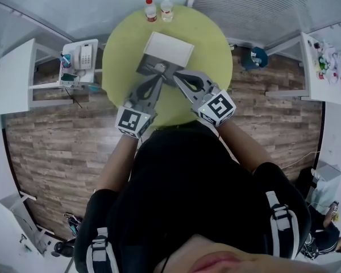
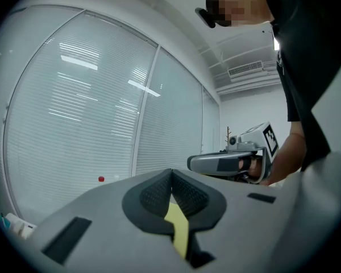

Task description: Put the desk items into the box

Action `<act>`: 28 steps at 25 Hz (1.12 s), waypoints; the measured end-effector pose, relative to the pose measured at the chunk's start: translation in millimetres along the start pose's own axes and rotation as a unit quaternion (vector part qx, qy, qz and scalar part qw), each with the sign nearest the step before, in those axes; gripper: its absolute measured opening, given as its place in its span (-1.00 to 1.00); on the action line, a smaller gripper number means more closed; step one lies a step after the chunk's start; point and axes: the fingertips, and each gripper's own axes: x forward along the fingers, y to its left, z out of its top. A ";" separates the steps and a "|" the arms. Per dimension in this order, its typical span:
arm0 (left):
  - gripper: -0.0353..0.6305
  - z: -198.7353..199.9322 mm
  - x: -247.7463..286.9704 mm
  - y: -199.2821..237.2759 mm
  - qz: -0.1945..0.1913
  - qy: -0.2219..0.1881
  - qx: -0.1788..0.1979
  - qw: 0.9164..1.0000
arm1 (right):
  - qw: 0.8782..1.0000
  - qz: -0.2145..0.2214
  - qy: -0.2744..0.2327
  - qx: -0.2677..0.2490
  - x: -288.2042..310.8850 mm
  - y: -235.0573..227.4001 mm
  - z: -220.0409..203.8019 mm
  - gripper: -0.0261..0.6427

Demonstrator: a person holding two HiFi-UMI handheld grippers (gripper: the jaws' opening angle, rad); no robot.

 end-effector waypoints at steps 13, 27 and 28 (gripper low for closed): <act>-0.86 14.4 4.3 -3.2 -0.017 -0.010 0.011 1.000 | 1.000 -0.006 -0.012 -0.011 1.2 -0.3 11.3 -0.88; -0.86 14.8 5.3 -3.7 -0.020 -0.010 0.017 1.000 | 1.000 -0.015 -0.011 -0.012 1.6 -3.3 10.7 -0.88; -0.86 14.7 5.4 -4.6 -0.020 -0.009 0.019 1.000 | 1.000 -0.014 -0.010 -0.011 1.6 -3.3 10.0 -0.88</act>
